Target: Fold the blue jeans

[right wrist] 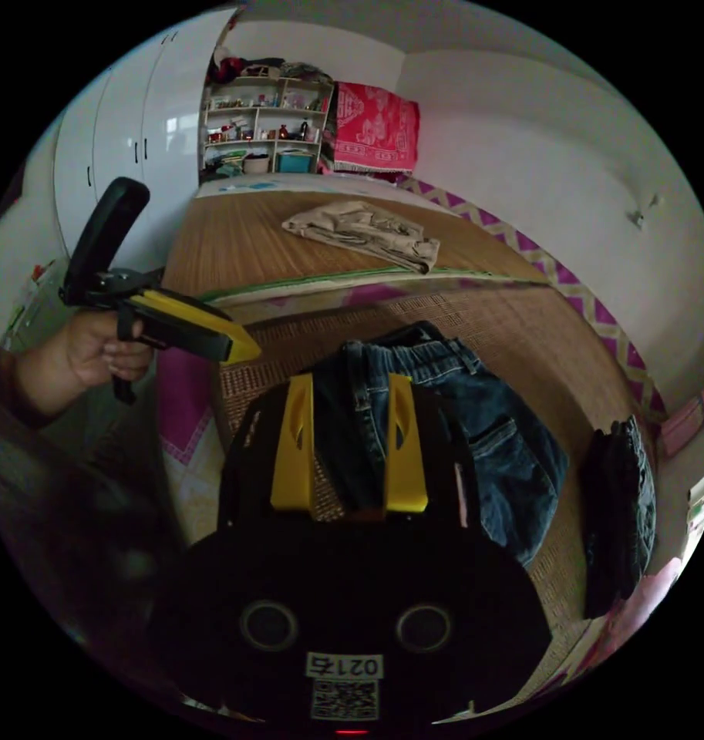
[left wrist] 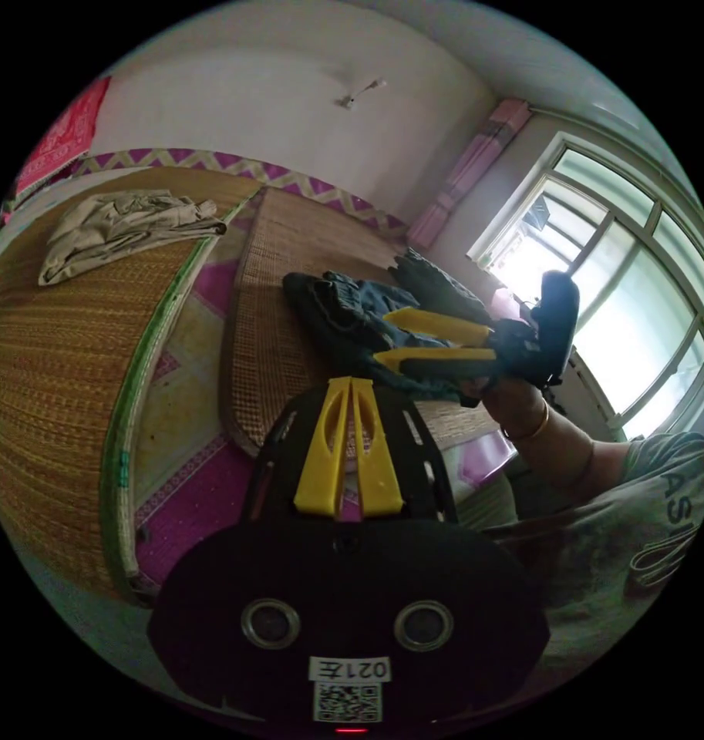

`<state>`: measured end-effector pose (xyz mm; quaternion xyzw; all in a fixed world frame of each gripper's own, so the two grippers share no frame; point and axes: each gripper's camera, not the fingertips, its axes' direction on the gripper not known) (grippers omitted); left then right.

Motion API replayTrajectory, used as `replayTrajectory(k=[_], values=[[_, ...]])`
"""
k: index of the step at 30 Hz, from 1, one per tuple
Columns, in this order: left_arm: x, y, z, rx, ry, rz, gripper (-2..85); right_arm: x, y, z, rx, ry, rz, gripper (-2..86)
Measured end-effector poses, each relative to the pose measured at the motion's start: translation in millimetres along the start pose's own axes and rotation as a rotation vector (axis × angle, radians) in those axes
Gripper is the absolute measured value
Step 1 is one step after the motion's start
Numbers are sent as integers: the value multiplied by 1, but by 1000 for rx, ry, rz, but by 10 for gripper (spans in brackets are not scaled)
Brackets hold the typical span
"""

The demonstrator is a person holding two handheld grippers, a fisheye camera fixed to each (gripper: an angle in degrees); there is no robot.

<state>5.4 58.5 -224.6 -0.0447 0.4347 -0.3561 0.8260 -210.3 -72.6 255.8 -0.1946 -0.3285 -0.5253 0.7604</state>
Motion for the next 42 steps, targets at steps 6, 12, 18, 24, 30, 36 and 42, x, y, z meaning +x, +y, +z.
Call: replayTrajectory(k=[6,12,18,24,30,36,42], values=[[4,14,14,22,35,-52,-10,26,20,-4,-1,-44,73,110],[21,24,29,56,17,-27,-10,47,49,-2,17,-4,117,62],[58,18,52,99,-60,110,-10,168,136,-152,409,-90,481,55],[86,4,100,20,-21,156,-9,286,328,-300,653,134,940,56],[116,-7,146,-11,43,172,-9,350,540,-253,400,90,1470,54],[181,-26,204,-108,92,357,0,350,597,-272,564,-58,1468,52],[260,-44,286,-205,-105,611,88,355,594,-284,433,75,1362,54]])
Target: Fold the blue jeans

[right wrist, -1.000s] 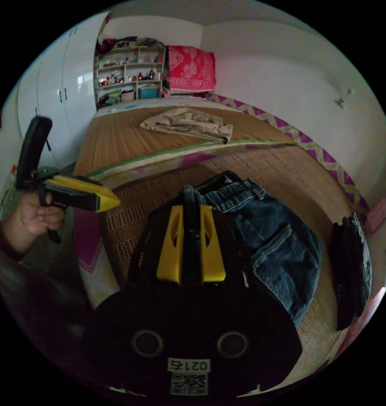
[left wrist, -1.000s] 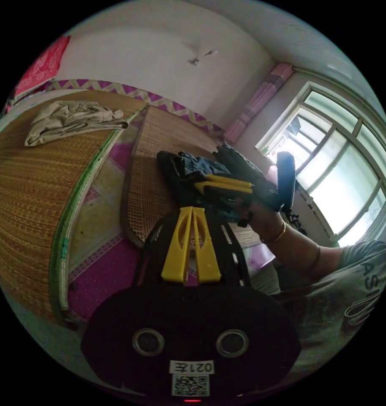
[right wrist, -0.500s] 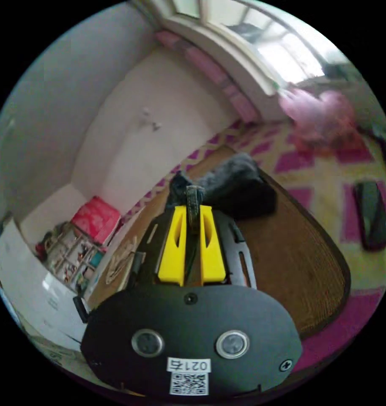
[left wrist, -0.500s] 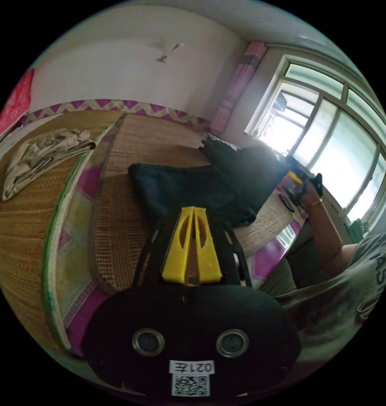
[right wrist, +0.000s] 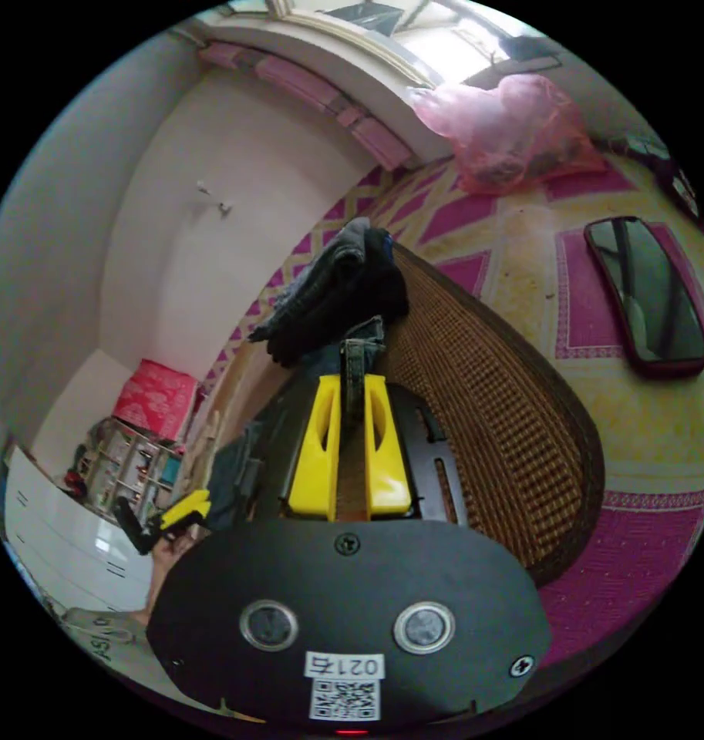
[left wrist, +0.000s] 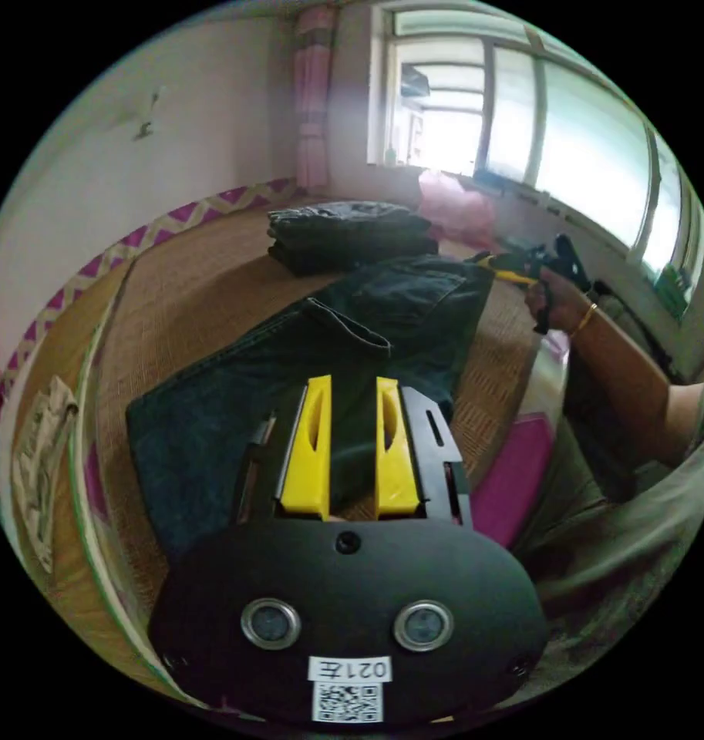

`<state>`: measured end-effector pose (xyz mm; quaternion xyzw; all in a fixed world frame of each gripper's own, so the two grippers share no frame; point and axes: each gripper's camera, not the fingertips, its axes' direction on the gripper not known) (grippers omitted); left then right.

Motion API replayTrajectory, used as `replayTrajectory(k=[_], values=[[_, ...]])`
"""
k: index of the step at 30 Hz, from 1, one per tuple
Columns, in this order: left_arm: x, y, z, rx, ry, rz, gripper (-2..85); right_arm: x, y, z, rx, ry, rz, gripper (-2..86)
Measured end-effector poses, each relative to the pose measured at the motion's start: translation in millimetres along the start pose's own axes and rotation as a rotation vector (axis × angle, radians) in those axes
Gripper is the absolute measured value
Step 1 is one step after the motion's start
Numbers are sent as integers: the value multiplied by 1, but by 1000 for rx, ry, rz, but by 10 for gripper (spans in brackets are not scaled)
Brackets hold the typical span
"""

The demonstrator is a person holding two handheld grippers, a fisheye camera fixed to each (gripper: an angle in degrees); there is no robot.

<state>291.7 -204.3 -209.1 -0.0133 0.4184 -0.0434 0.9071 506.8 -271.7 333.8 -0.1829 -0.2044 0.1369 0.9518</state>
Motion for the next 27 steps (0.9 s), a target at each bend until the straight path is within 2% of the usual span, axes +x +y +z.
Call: replayTrajectory(k=[6,10,16,18,20,22,24,27], values=[[26,-46,60,-140,-41,103,111,30,11,-7,33,-63,-23,59],[24,-66,80,-198,-107,141,92,46,11,-11,30,-123,12,61],[4,-81,80,-231,-106,215,50,52,14,-14,33,-146,17,61],[-17,-82,66,-170,-78,159,25,53,14,-13,32,-152,22,61],[-64,-79,30,-45,13,1,7,52,15,-11,29,-156,28,62],[-103,-70,-9,68,19,-94,2,51,15,-9,26,-154,30,62],[-147,-53,-57,164,-22,-181,-2,48,15,-7,24,-151,32,62],[-223,-9,-145,278,-178,-303,-5,43,15,-2,16,-145,28,62]])
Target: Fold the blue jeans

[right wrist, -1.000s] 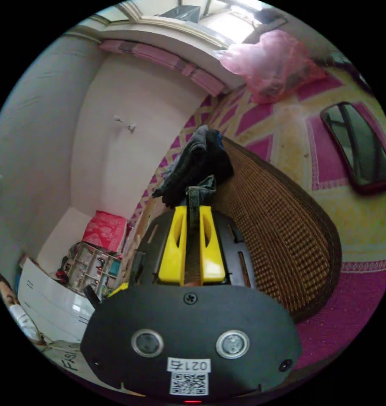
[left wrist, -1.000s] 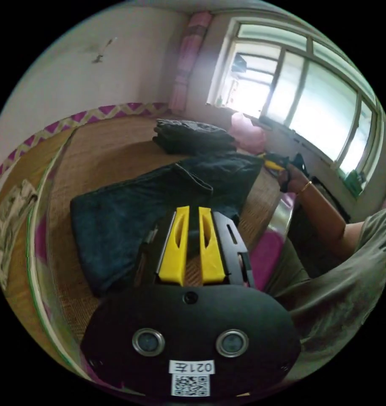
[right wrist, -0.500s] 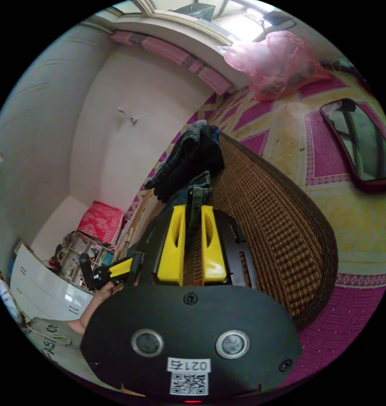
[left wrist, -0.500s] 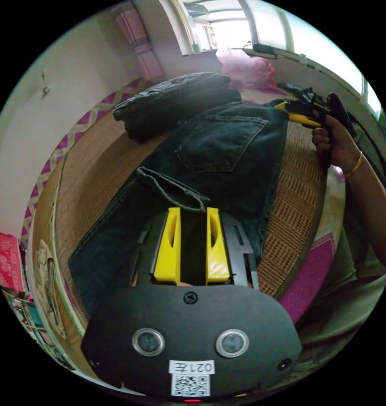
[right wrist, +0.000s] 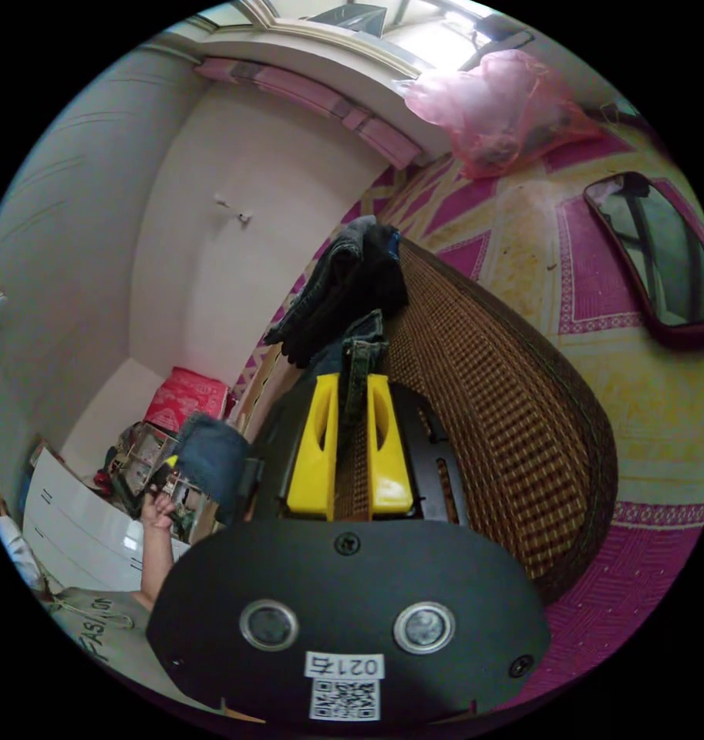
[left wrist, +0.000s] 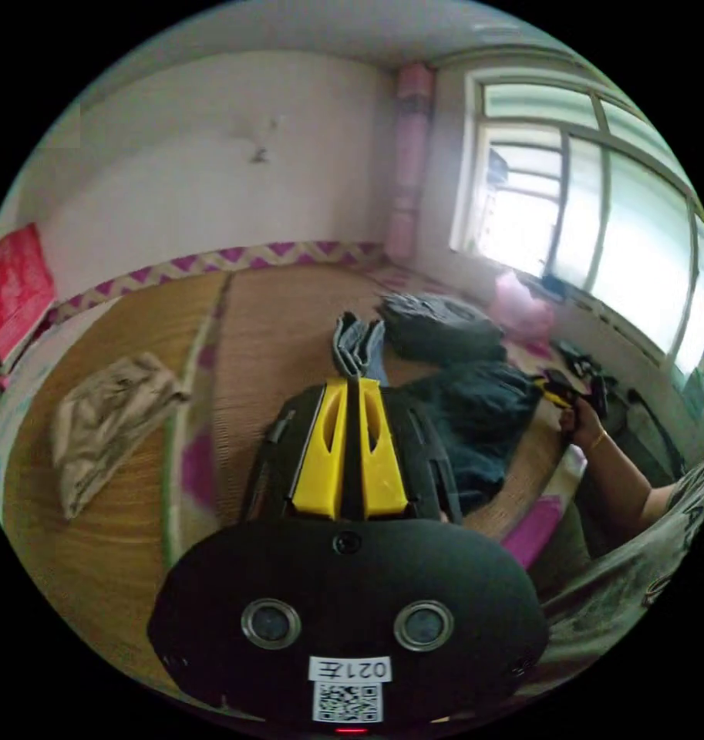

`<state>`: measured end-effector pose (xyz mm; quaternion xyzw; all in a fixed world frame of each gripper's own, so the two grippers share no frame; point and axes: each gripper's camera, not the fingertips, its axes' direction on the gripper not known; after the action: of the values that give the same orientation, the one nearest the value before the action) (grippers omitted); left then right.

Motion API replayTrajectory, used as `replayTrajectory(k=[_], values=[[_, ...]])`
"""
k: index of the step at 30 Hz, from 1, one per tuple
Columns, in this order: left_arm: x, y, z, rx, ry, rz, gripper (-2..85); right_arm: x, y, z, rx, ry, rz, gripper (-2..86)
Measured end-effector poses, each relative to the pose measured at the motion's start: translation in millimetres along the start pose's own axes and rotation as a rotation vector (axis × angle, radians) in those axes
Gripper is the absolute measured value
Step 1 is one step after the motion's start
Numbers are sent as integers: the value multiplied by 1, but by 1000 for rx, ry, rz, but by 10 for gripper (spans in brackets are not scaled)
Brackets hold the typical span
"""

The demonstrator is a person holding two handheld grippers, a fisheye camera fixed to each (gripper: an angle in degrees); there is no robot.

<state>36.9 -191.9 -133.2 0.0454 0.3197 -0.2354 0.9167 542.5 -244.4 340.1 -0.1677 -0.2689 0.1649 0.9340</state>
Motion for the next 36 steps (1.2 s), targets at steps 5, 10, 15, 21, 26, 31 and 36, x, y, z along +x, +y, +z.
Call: replayTrajectory(k=[5,10,15,21,26,31,36], values=[[-179,42,-97,4,-326,-256,-8,-22,2,15,-5,69,-32,61],[-305,116,-79,-235,-276,-525,-5,-45,2,35,-40,137,-53,61],[-340,128,-76,-248,-230,-559,24,-76,2,60,-75,235,-109,65],[-340,95,-111,-181,-295,-516,49,-151,6,66,5,381,-325,91],[-289,41,-68,-186,-76,-124,-4,-252,6,146,-182,271,-908,70],[-268,-3,-8,-242,81,95,-1,-295,-9,256,-470,256,-1181,97],[-258,-34,45,-379,105,301,54,-309,-39,341,-719,274,-1261,94]])
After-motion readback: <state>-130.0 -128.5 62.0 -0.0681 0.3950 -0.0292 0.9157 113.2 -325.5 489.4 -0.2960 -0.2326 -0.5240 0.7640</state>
